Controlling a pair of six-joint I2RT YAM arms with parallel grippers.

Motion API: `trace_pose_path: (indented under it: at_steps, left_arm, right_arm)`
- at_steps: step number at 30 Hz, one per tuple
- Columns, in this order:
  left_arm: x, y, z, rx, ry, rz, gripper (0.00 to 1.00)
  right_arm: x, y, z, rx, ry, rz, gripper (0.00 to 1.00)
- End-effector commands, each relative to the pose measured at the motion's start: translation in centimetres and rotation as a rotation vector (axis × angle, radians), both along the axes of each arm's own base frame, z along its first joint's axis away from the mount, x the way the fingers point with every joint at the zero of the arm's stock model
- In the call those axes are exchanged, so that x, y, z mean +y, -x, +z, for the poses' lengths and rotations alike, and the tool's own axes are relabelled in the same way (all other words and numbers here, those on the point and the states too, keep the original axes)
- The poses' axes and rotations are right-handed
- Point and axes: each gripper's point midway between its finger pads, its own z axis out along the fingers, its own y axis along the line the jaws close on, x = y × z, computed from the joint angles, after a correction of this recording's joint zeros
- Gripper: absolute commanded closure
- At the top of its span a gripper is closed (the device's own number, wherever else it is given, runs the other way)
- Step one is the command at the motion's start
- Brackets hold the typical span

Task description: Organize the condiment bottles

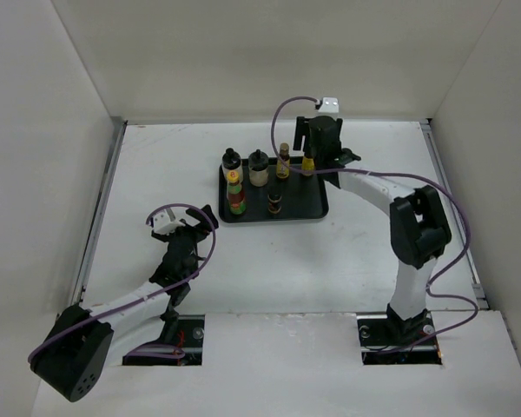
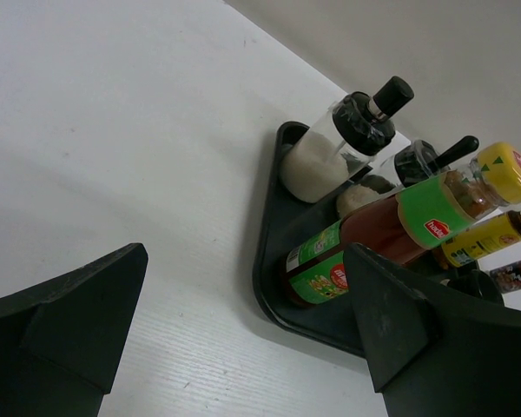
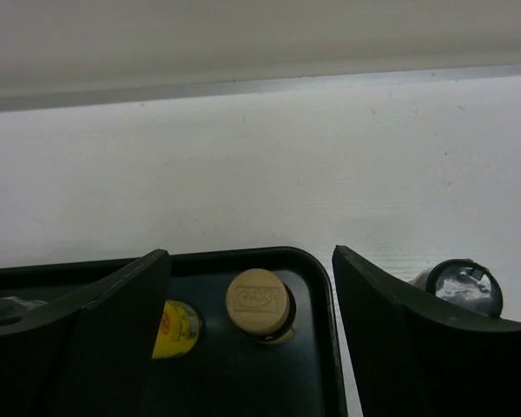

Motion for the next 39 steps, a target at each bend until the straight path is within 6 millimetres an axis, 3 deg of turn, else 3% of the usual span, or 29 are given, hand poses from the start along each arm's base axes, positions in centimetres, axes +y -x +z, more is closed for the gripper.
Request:
trace_pose_path:
  at_steps: [1,3,5,9,13,17,23,27,29,33,35,39]
  left_arm:
    - [-0.3,-0.4,2.0,-0.063,0.049,-0.004,0.00]
    - [-0.3,-0.5,1.7,-0.055,0.044,-0.003,0.00]
    - [-0.3,-0.5,2.0,-0.063,0.049,-0.003,0.00]
    - [-0.3,-0.5,1.8,-0.057,0.046,-0.003,0.00]
    - [-0.4,-0.5,1.8,-0.056,0.045,-0.006,0.00]
    - [-0.4,-0.6,1.8,-0.055,0.044,-0.006,0.00]
    - [-0.3,-0.5,1.8,-0.056,0.045,-0.003,0.00]
    - [-0.3,-0.6,1.6,-0.048,0.040,-0.003,0.00]
    - [-0.3,-0.6,1.8,-0.055,0.044,-0.003,0.00]
    - [-0.3,-0.6,1.6,-0.048,0.040,-0.003,0.00]
    - [-0.4,-0.6,1.8,-0.055,0.044,-0.006,0.00]
    - [-0.4,-0.6,1.6,-0.047,0.039,-0.004,0.00]
  right_arm:
    - [0.0,1.5,7.6,-0.136,-0.079,0.021,0.17]
    - [-0.8,2.4,8.4,-0.150,-0.087,0.014,0.16]
    - [-3.2,2.4,8.2,-0.150,-0.087,-0.029,0.16]
    - [-8.9,1.9,4.9,-0.097,-0.092,-0.152,0.15]
    - [-11.2,1.1,0.6,-0.004,-0.074,-0.192,0.13]
    - [-12.1,-0.3,-1.9,0.048,-0.083,-0.179,0.12]
    - [-11.0,-1.1,-3.4,0.084,-0.106,-0.110,0.15]
    - [-11.0,-1.5,-4.2,0.099,-0.102,-0.118,0.29]
    - [-11.2,-1.6,-4.5,0.106,-0.095,-0.126,0.43]
    - [-12.7,-0.6,-3.3,0.079,-0.068,-0.194,0.65]
    - [-13.1,0.9,-1.8,0.044,-0.069,-0.216,0.66]
    - [-10.6,4.8,1.6,-0.025,-0.118,-0.150,0.64]
